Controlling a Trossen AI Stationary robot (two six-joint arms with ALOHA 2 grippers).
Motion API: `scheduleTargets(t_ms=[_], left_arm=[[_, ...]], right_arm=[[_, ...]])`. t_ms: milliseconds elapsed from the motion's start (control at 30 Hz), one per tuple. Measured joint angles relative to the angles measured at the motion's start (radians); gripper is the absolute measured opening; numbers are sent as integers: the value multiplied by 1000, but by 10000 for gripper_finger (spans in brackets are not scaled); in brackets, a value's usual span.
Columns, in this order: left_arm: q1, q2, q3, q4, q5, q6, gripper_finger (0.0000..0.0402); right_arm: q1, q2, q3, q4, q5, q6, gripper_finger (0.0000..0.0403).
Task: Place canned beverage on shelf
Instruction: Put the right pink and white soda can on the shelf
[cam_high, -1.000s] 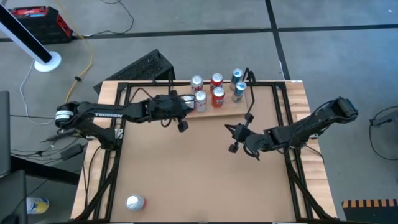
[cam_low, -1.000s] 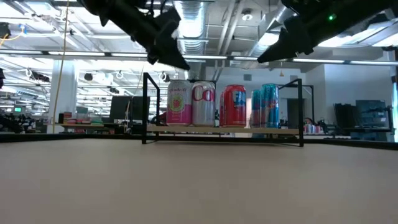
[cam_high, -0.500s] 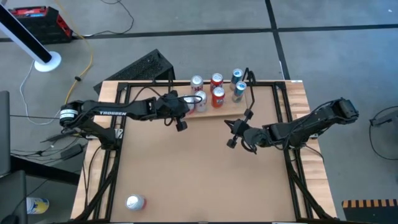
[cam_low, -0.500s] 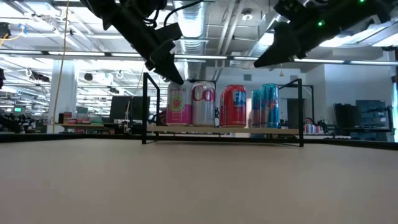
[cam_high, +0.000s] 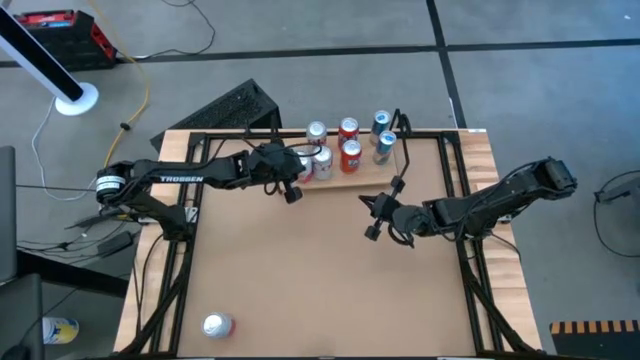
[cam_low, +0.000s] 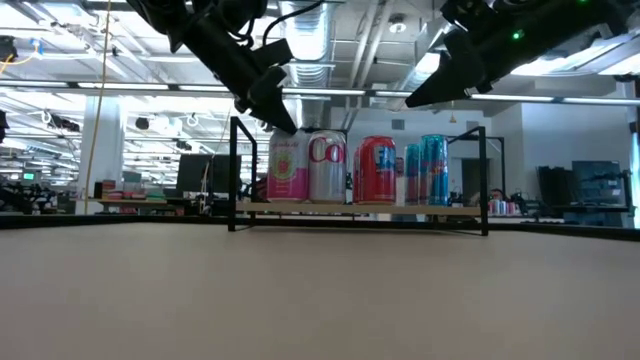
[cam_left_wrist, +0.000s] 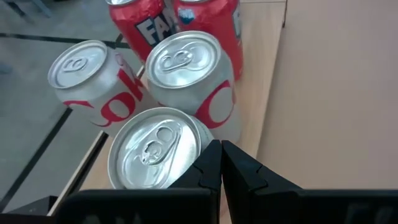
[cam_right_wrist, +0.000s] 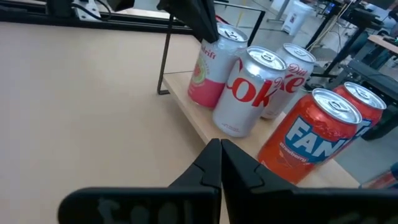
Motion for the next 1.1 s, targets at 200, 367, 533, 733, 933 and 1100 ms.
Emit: scheduleTargets(t_ms=[200,367,533,733,933,1100], left_arm=[[17,0,0,0,-5,-19,0],[12,0,-1,31,54,-16,0],[13,0,-1,97,75,-3,0],[35,-1,-1,121,44,26,0],[54,-1,-1,92,40,20,0],[51,-1,-1,89,59,12,0]], right_arm=[[0,0,0,0,0,0,27],[0,0,0,-1,0,0,27],[0,0,0,-1,-1,0,27],[0,0,0,-1,-1,0,27],[0,0,0,-1,-1,0,27],[0,0,0,-1,-1,0,27]])
